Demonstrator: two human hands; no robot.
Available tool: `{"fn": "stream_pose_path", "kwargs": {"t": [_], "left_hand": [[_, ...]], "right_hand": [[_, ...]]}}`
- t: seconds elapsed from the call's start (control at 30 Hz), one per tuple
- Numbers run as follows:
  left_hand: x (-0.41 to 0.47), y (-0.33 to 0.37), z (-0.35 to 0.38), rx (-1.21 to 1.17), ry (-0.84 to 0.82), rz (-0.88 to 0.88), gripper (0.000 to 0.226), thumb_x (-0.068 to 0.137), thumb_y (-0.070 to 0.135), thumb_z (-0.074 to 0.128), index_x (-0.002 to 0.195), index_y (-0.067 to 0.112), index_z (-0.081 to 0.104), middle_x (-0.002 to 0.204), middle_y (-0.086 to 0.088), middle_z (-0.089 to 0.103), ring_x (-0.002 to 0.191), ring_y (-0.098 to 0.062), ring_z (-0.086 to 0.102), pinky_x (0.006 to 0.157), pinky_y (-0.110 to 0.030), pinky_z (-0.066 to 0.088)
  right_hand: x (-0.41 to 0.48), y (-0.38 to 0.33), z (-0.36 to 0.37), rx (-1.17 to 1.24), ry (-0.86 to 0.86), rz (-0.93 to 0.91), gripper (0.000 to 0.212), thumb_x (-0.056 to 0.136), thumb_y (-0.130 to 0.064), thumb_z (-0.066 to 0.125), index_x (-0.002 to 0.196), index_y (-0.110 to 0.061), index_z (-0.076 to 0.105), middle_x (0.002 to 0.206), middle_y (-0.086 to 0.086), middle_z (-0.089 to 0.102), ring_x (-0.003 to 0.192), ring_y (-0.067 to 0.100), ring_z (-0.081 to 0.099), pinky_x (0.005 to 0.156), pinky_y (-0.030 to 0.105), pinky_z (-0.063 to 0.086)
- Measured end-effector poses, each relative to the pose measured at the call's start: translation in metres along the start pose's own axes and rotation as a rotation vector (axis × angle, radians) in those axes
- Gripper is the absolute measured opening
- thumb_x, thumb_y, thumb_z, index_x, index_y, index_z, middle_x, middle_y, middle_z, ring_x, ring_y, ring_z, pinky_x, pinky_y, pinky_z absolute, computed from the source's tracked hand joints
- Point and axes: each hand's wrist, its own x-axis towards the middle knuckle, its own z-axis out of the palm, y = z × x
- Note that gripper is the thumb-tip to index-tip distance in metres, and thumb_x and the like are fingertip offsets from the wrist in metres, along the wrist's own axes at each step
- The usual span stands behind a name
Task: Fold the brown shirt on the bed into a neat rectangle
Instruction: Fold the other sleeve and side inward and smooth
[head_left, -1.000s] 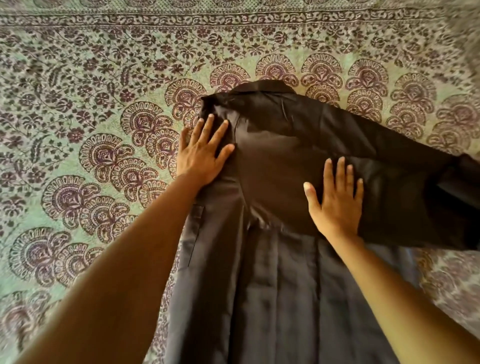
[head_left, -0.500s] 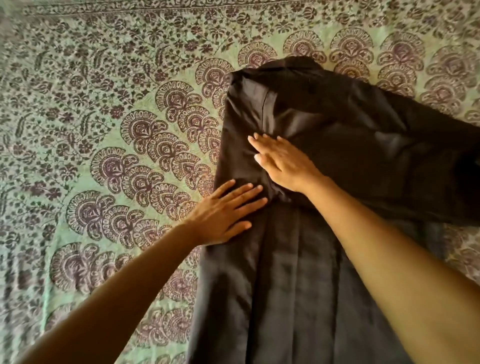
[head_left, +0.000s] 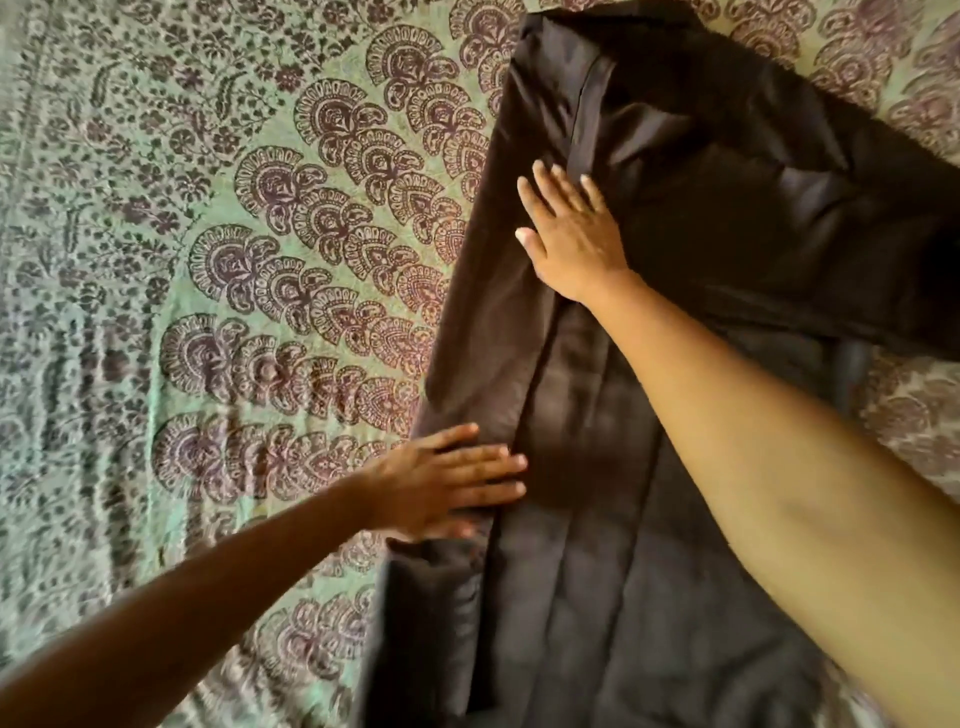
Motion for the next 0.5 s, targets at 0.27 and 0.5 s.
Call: {"fn": "stream_pose_path", "kwargs": {"t": [0.27, 0.5], "left_hand": [[0.017, -0.012, 0.003, 0.025, -0.006, -0.178, 0.061, 0.096, 0.045, 0.027, 0.145, 0.01, 0.024, 0.151, -0.011, 0.03, 0.139, -0.024, 0.03, 0.114, -0.045, 0.017], [-0.054, 0.118, 0.038, -0.066, -0.038, -0.095, 0.069, 0.092, 0.052, 0.03, 0.146, 0.009, 0.023, 0.152, -0.01, 0.028, 0.14, -0.022, 0.028, 0.116, -0.043, 0.007]], "right_hand": [[-0.098, -0.053, 0.032, 0.246, -0.089, -0.075, 0.059, 0.094, -0.039, 0.025, 0.147, -0.012, 0.022, 0.156, 0.01, 0.014, 0.144, 0.023, 0.013, 0.115, 0.037, 0.007], [-0.114, -0.065, 0.045, -0.001, -0.181, 0.021, 0.061, 0.099, -0.041, 0.024, 0.149, -0.018, -0.003, 0.157, 0.003, -0.01, 0.145, 0.016, -0.005, 0.116, 0.035, -0.003]]}}
